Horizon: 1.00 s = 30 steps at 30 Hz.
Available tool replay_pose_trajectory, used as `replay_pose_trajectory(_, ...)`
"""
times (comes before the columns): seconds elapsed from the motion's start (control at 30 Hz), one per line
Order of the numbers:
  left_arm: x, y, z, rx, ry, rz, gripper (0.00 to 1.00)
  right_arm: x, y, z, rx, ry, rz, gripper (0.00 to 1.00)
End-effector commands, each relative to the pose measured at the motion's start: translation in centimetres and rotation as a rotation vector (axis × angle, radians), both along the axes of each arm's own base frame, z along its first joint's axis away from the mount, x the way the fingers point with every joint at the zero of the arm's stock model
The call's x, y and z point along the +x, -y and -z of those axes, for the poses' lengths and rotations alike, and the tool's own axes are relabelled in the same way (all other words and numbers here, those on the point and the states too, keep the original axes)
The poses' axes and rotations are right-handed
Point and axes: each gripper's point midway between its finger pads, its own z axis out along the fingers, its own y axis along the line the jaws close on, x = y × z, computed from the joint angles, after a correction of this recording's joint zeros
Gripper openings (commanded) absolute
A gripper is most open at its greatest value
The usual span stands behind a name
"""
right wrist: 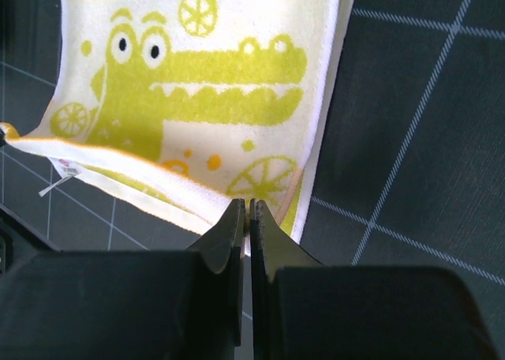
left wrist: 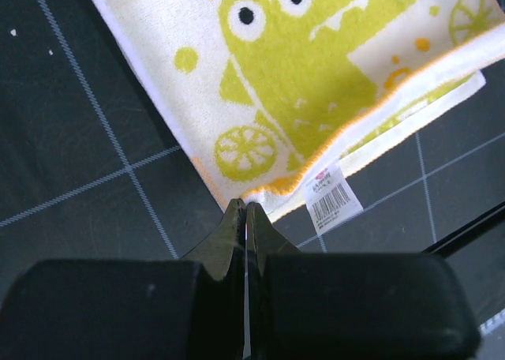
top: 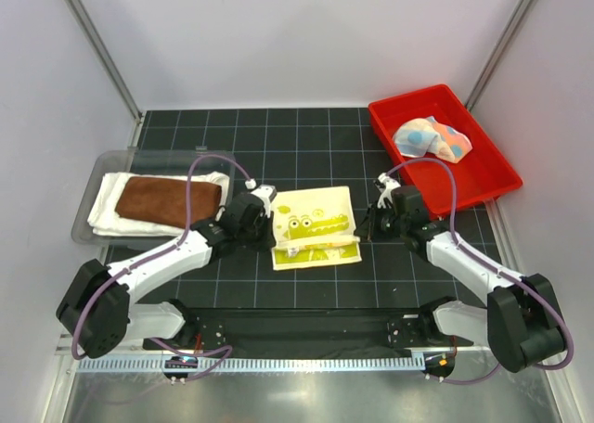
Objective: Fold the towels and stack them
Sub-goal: Fold the towel
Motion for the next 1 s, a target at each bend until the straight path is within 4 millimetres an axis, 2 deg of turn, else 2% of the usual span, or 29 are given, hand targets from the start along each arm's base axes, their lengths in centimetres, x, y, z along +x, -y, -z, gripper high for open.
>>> replay_pose_trajectory(0.0, 0.8, -0.1, 0.0, 0.008, 0.042, -0.031, 0.0, 0.0, 0.3, 0.4, -0.005, 0.005, 0.036, 0.04)
replay_pose_trajectory(0.03, 0.7, -0.1, 0.1, 0.011, 0.043, -0.033, 0.0, -0.2, 0.3, 0.5, -0.001, -0.004, 0.041, 0.11)
replay_pose_trajectory(0.1, 0.6, -0.3, 0.2, 0.019, 0.039, -0.036, 0.08, -0.8, 0.4, 1.0, 0.011, -0.024, 0.047, 0.21)
replay_pose_trajectory(0.13, 0.5, -0.3, 0.3, 0.02, 0.036, -0.036, 0.23, -1.1, 0.4, 1.1, 0.015, -0.037, 0.053, 0.32)
replay_pose_trajectory(0.2, 0.2, -0.4, 0.1, 0.03, 0.031, -0.033, 0.36, -1.5, 0.5, 1.0, 0.019, -0.054, 0.069, 0.33)
replay_pose_trajectory(0.27, 0.2, -0.7, -0.2, 0.045, 0.034, -0.044, 0.38, -1.6, 1.2, 0.8, -0.004, -0.078, 0.113, 0.36)
replay_pose_trajectory(0.33, 0.8, -0.8, -1.4, 0.044, 0.058, -0.061, 0.44, -1.9, 1.7, 0.5, -0.024, -0.097, 0.138, 0.36)
replay_pose_trajectory(0.37, 1.3, -0.9, -1.8, 0.047, 0.077, -0.076, 0.45, -1.4, 1.5, -0.2, -0.011, -0.085, 0.143, 0.36)
replay_pose_trajectory(0.43, 2.2, -0.3, -2.7, 0.048, 0.1, -0.073, 0.45, -0.8, 0.9, -0.5, 0.012, -0.083, 0.136, 0.36)
replay_pose_trajectory(0.5, 3.0, -0.1, -1.8, 0.088, 0.088, -0.074, 0.45, -0.3, 0.1, -0.7, 0.047, -0.094, 0.123, 0.35)
replay_pose_trajectory(0.57, 3.5, 0.6, -1.7, 0.095, 0.073, -0.063, 0.44, 0.2, -0.7, -0.1, 0.061, -0.12, 0.109, 0.32)
replay_pose_trajectory(0.67, 2.8, 2.1, -0.2, 0.054, -0.003, -0.021, 0.42, -0.6, -1.1, 1.5, 0.035, -0.196, 0.084, 0.3)
replay_pose_trajectory(0.73, 2.3, 2.5, 0.8, 0.041, -0.037, -0.024, 0.41, -1.2, -0.5, 2.5, -0.011, -0.238, 0.1, 0.3)
replay_pose_trajectory(0.83, 1.3, 2.0, 2.7, 0.056, -0.067, -0.032, 0.38, -2.3, 0.6, 4.1, -0.062, -0.288, 0.128, 0.31)
replay_pose_trajectory(0.87, 0.7, 1.3, 3.9, 0.074, -0.088, -0.041, 0.38, -2.9, 1.0, 5.0, -0.084, -0.311, 0.137, 0.31)
replay_pose_trajectory(0.97, 0.4, 0.2, 5.4, 0.117, -0.095, -0.074, 0.37, -3.4, 2.3, 6.5, -0.149, -0.343, 0.179, 0.3)
